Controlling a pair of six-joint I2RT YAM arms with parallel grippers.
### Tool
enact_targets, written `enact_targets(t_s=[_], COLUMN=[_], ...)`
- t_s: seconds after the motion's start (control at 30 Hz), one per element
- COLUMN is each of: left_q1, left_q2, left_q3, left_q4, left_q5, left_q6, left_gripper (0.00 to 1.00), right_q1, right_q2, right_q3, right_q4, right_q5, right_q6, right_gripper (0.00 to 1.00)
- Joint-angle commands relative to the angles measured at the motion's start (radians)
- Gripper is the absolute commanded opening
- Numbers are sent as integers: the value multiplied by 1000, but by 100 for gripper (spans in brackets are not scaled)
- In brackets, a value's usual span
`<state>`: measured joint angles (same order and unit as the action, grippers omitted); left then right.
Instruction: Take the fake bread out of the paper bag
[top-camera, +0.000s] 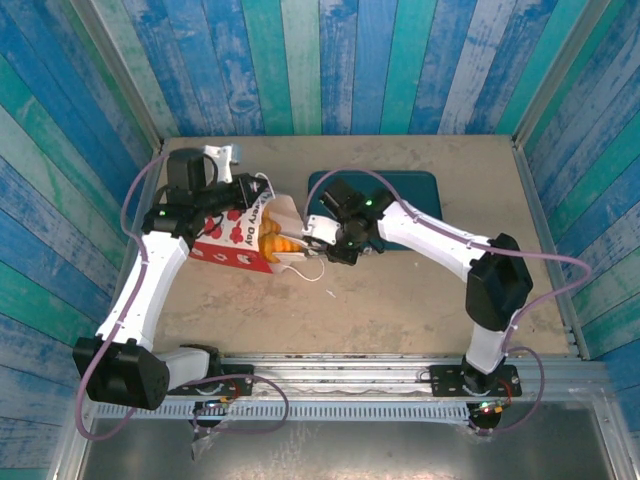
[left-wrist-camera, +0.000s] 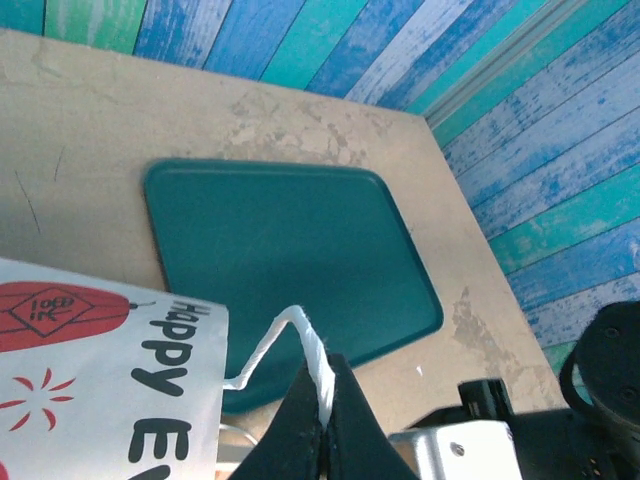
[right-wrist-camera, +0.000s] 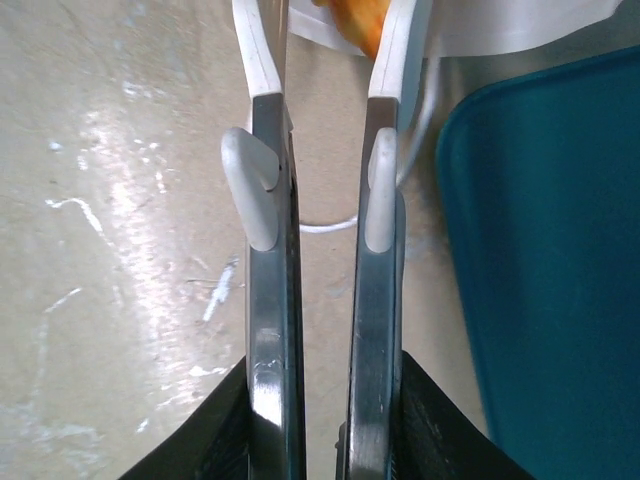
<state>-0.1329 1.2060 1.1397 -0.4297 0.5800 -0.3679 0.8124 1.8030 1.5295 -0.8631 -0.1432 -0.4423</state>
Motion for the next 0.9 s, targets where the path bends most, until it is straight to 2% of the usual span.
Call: enact_targets(t_s=[0.0, 0.07, 0.23, 0.37, 0.47, 0.7, 0.87], left_q1=[-5, -5, -5, -5, -5, -5, -4], left_q2=[12, 14, 14, -1, -24, -37, -37], left_q3=[17, 17, 17, -3, -56, -97, -94], left_q4=[89, 101, 96, 102, 181, 224, 238], left_q5=[-12, -10, -14, -50, -52, -71, -82], left_q6=[-44, -51, -49, -81, -135, -172, -175], left_gripper=[0, 0, 0, 0, 0, 0, 0], right_q1=[-27, -48, -110, -179, -222, -482, -662], right_q2=[-60, -80, -127, -222, -318, -542, -568], right_q3=[-2, -16, -57, -136, -213, -393, -468], right_q4=[-48, -50, -60, -44, -39, -27, -25], right_q5=[-102, -168, -241, -320, -404, -485, -405], right_q6=[109, 153, 243, 317, 357, 499, 590], right_gripper=[32, 31, 31, 31, 32, 32, 32])
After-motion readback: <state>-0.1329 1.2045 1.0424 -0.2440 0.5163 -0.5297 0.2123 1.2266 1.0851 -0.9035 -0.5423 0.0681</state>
